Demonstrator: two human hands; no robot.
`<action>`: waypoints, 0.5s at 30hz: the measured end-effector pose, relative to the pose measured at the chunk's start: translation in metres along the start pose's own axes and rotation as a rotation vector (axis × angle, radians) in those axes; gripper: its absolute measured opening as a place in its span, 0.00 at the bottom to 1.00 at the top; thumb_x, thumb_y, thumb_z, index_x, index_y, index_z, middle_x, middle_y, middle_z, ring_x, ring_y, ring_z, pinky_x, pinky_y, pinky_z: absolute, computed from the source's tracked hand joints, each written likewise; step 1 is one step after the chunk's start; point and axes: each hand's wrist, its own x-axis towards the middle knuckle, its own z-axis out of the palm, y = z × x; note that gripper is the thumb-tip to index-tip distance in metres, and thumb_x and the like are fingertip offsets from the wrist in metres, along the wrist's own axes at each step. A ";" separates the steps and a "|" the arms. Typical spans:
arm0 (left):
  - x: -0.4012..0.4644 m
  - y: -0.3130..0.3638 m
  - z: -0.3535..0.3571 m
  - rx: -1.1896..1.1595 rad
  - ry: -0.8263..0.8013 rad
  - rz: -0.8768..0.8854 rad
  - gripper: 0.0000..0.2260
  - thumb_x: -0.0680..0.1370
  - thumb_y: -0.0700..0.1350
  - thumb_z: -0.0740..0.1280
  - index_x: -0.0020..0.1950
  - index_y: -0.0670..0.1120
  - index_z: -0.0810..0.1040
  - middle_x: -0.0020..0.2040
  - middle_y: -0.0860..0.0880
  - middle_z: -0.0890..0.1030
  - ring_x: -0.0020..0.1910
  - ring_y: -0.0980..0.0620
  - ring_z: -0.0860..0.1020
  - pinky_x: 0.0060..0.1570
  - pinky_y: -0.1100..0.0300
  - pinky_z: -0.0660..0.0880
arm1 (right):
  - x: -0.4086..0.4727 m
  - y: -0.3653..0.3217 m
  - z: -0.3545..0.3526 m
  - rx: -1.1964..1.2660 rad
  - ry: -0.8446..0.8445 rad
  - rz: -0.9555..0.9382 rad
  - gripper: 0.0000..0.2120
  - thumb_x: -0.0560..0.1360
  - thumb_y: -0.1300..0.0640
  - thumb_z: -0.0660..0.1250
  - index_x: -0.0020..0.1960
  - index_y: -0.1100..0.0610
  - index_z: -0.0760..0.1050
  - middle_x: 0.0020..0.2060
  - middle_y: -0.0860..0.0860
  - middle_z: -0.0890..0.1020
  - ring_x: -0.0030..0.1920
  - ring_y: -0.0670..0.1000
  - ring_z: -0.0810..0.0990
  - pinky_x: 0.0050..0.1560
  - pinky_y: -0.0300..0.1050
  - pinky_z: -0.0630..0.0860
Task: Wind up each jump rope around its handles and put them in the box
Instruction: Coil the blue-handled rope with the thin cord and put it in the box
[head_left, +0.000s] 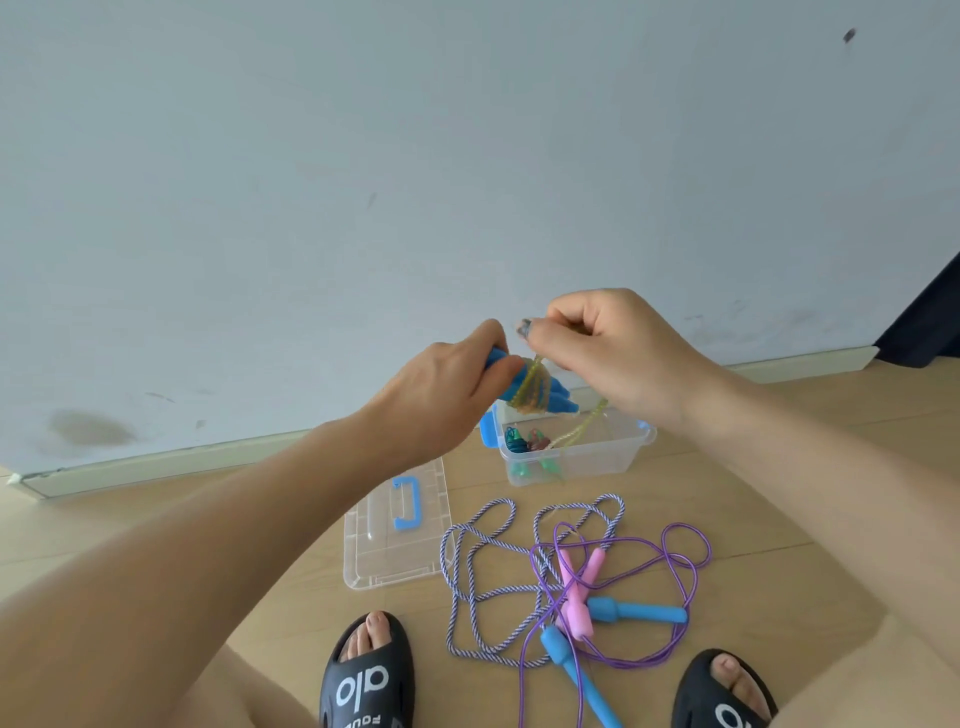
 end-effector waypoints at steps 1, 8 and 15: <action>-0.001 0.001 0.001 0.023 0.004 0.044 0.10 0.83 0.53 0.56 0.48 0.48 0.68 0.32 0.48 0.75 0.29 0.50 0.72 0.31 0.55 0.68 | 0.003 0.001 -0.001 0.001 0.026 0.007 0.22 0.79 0.52 0.66 0.31 0.56 0.63 0.27 0.50 0.61 0.27 0.46 0.58 0.27 0.37 0.57; -0.013 0.016 0.000 -0.086 0.033 0.218 0.08 0.83 0.48 0.57 0.49 0.44 0.69 0.28 0.51 0.70 0.29 0.48 0.68 0.28 0.58 0.63 | 0.021 0.025 -0.002 0.018 -0.075 0.156 0.24 0.79 0.47 0.65 0.31 0.56 0.61 0.25 0.47 0.62 0.28 0.48 0.59 0.28 0.40 0.58; -0.025 0.029 -0.010 -0.291 0.053 0.086 0.08 0.83 0.48 0.58 0.45 0.48 0.70 0.31 0.49 0.74 0.32 0.50 0.72 0.33 0.55 0.70 | 0.015 0.036 0.012 0.374 -0.370 0.288 0.32 0.64 0.39 0.67 0.46 0.70 0.77 0.37 0.61 0.77 0.36 0.56 0.75 0.37 0.45 0.70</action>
